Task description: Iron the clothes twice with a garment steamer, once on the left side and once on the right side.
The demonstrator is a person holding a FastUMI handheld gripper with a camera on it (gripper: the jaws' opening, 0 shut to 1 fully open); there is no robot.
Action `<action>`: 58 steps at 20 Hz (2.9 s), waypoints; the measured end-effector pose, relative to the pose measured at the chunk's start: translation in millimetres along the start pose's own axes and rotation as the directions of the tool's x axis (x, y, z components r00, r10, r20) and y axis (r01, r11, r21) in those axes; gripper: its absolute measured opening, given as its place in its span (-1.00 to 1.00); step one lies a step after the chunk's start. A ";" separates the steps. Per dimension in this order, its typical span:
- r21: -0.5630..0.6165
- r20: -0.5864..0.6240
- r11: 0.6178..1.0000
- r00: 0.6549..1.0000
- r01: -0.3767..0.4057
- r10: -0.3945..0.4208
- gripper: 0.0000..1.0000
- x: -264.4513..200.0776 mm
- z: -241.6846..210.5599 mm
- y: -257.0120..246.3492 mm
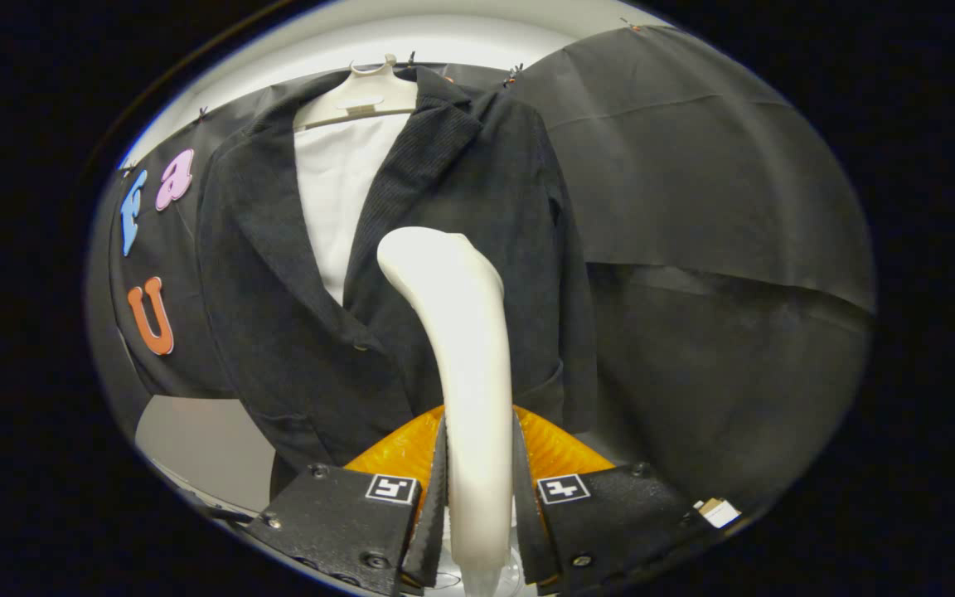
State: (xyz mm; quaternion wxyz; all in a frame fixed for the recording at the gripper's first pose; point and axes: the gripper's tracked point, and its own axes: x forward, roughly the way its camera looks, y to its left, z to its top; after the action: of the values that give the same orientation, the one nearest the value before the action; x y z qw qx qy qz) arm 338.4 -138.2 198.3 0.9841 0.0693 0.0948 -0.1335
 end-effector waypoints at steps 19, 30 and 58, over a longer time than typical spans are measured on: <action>-0.090 -0.072 0.996 0.997 0.012 -0.019 -0.20 23.8 -68.6 2.6; -0.098 -0.129 0.995 0.991 0.017 -0.029 -0.20 33.7 -104.6 -2.8; -0.040 -0.289 0.999 0.957 -0.027 0.015 -0.20 46.9 -199.2 -14.1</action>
State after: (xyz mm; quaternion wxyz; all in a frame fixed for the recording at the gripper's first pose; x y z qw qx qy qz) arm 345.4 -131.2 -6.6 0.9624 0.0675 0.2394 -0.1095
